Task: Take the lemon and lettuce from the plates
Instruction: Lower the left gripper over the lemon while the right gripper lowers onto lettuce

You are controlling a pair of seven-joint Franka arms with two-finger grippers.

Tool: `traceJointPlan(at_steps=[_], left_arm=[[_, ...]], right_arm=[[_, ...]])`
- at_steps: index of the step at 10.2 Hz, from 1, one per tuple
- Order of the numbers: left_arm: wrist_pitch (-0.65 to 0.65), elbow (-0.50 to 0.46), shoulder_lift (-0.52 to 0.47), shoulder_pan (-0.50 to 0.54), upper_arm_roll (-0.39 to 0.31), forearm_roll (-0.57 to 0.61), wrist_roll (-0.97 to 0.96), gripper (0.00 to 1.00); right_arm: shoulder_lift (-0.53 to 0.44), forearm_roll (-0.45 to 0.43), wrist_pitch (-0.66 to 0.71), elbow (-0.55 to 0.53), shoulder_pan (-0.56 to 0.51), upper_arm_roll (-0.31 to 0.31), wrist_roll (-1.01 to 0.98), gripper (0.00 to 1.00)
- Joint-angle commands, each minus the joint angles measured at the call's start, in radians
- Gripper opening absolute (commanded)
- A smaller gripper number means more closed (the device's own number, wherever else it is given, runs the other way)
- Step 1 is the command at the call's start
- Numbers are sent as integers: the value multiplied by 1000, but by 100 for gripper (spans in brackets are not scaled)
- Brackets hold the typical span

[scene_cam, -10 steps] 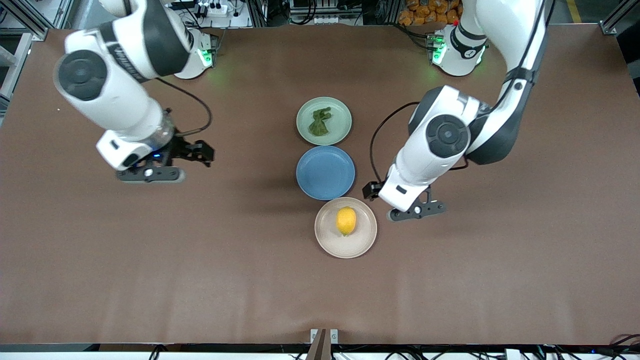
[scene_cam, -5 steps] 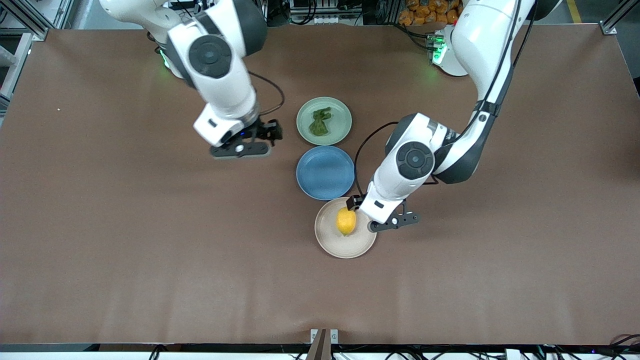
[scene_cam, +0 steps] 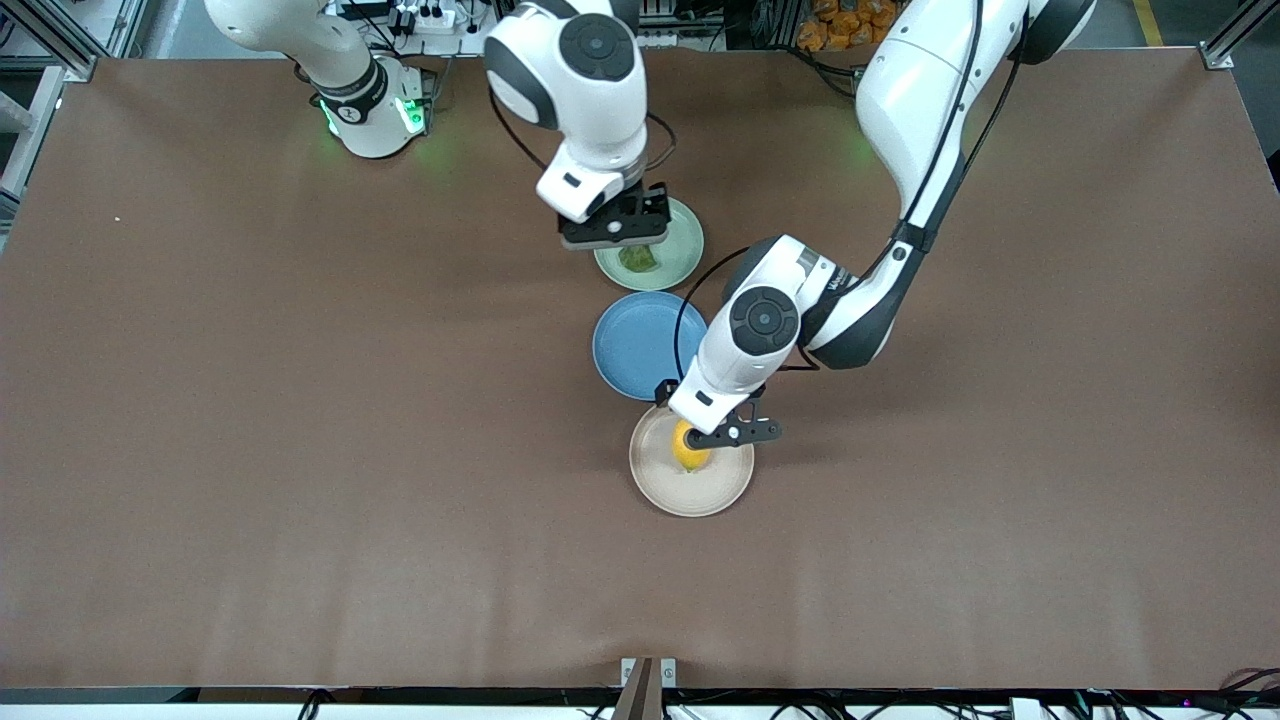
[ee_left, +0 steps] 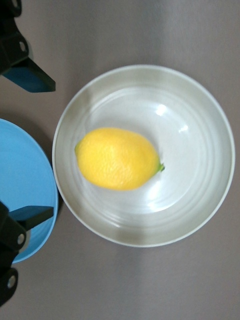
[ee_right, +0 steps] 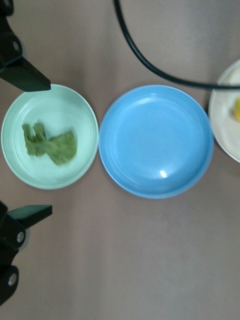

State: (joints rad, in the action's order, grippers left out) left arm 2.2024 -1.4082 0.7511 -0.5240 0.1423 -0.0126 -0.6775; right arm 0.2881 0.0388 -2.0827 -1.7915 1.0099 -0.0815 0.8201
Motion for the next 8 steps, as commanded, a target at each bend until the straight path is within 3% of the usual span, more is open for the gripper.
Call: traceJointPlan(at_steps=[1,6,8], left_arm=[[5,25,28,-13,-12,87,82,100],[100,26,72,-13,-13,114,82,100],[111,26,76,-11,-13,114,76,100]], right_arm=[[38,16,-72,-42,68,-12,51,100],[106,15,-293,-153,121,-12,83,100],[117,15,-301,-157,119,-12,79,100]])
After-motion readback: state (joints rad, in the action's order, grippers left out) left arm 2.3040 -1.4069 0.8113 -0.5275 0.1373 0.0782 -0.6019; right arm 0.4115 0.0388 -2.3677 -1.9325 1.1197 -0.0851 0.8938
